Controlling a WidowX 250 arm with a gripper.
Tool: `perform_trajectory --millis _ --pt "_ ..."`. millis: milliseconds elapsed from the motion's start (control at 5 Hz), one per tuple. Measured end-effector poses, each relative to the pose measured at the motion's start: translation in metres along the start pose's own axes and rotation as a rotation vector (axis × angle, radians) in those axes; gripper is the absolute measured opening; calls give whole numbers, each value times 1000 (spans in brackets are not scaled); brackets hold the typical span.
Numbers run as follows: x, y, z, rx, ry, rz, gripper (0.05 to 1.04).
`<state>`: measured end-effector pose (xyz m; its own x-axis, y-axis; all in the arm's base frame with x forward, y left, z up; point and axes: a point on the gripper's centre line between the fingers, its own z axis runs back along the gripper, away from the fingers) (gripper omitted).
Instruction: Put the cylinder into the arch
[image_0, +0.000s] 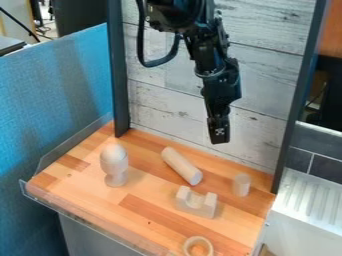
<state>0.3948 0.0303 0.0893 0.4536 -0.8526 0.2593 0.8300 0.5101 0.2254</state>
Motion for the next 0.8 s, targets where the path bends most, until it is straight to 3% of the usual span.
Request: perform_trajectory --millis 200,400,600,800 --pt "-3 -5 -12 -35 10 16 1001" --pt "-10 0 -19 -89 -34 219 1001" --pt "-17 15 -12 -79 -78 435 1001" --pt "-20 19 -18 -123 -47 671 1001"
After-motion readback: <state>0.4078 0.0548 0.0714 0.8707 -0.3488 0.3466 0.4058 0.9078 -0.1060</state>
